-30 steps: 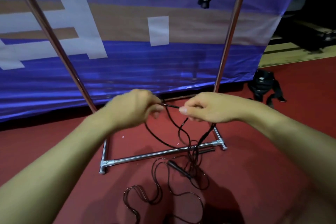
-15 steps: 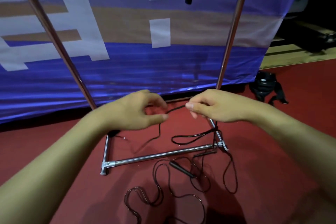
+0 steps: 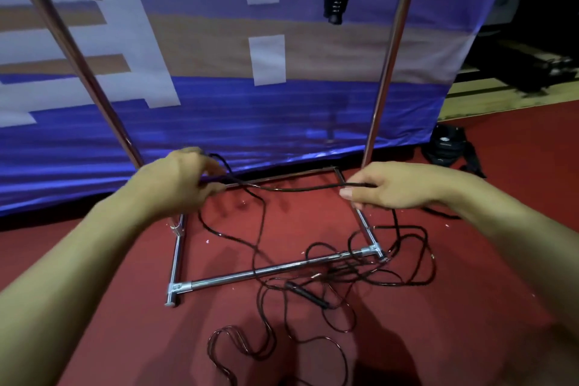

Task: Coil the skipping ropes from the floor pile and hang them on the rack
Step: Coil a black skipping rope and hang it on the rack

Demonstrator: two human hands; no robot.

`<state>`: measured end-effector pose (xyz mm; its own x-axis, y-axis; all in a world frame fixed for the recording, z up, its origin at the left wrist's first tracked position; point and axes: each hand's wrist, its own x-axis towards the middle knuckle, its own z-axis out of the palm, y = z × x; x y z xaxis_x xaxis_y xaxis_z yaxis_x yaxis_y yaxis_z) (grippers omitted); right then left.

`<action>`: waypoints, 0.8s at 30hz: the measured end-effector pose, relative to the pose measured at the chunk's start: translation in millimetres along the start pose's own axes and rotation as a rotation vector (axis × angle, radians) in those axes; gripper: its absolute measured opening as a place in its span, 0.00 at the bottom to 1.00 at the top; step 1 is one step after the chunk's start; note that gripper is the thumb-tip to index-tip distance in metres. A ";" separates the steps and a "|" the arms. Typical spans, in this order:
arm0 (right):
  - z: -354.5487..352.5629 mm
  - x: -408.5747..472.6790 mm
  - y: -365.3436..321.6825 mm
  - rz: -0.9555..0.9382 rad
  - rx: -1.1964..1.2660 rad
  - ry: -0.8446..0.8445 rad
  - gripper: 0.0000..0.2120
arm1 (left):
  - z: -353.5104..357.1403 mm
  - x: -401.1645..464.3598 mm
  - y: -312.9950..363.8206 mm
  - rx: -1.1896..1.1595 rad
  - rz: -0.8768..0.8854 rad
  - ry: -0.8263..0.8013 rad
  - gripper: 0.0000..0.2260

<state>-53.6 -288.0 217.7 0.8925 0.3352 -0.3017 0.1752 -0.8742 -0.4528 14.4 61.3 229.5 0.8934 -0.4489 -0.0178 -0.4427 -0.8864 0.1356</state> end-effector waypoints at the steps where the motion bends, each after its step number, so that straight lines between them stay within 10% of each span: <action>1: 0.1 -0.1 -4.4 -0.053 0.017 0.013 0.18 | 1.3 -1.0 6.4 -0.029 0.043 0.004 0.16; 11: 6.7 9.9 -42.9 -0.193 0.061 0.127 0.14 | 19.8 -8.7 89.0 -0.287 0.402 -0.173 0.13; 17: -8.0 -3.5 -16.8 0.067 -0.113 -0.114 0.27 | -9.0 1.3 17.7 0.148 0.088 -0.018 0.17; 24: -7.2 -6.2 -26.0 -0.089 0.243 0.053 0.21 | -3.0 0.4 18.5 -0.104 0.147 -0.010 0.22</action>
<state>-60.7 -269.9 237.4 0.8996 0.3829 -0.2101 0.1549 -0.7296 -0.6661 6.7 45.0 235.0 0.8187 -0.5743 -0.0005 -0.5575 -0.7949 0.2393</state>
